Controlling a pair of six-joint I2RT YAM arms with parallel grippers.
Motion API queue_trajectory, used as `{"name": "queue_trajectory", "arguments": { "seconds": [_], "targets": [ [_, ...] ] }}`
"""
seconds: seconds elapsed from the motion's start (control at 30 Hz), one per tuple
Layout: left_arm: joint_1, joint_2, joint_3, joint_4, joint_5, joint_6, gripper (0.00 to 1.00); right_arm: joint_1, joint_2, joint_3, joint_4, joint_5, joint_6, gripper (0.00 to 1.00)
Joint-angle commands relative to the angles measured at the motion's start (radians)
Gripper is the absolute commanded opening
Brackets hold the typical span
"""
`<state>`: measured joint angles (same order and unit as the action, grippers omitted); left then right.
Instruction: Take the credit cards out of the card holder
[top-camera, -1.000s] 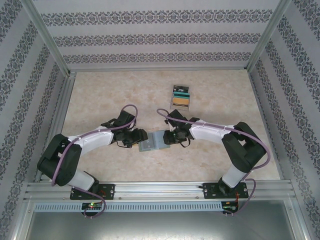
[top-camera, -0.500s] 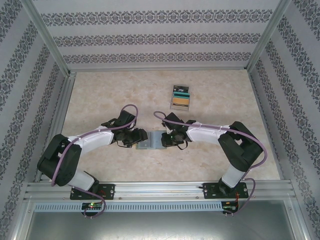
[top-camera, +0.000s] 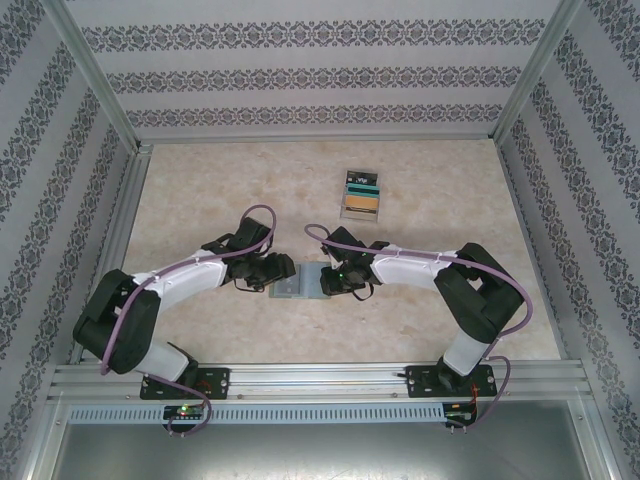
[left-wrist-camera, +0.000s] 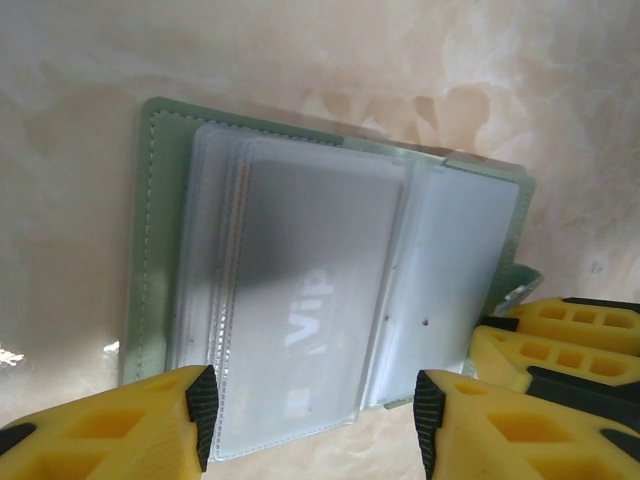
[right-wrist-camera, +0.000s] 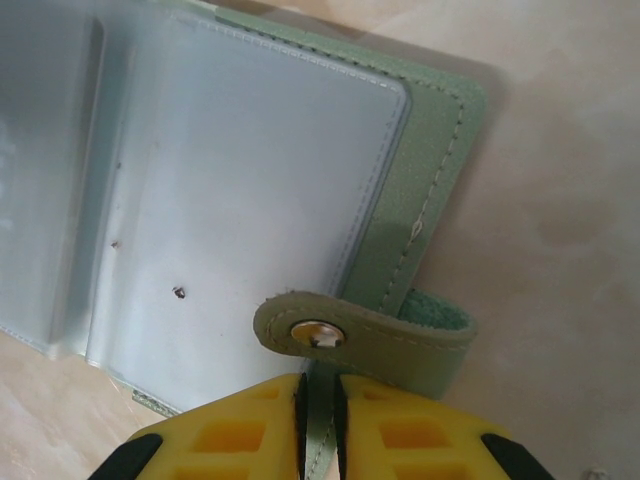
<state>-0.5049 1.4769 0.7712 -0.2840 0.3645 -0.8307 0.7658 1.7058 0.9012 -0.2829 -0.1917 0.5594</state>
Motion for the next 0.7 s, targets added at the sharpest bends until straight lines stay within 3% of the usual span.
{"name": "queue_trajectory", "arguments": {
  "seconds": [0.0, 0.67],
  "targets": [
    [-0.011, 0.022, 0.006, 0.017, 0.018, 0.019, 0.56, 0.013, 0.035, 0.001, -0.025, 0.0, 0.022, 0.19],
    [-0.014, 0.059, -0.011, 0.032, 0.018, 0.015, 0.55, 0.021, 0.044, 0.002, -0.026, -0.004, 0.028, 0.2]
  ]
}}
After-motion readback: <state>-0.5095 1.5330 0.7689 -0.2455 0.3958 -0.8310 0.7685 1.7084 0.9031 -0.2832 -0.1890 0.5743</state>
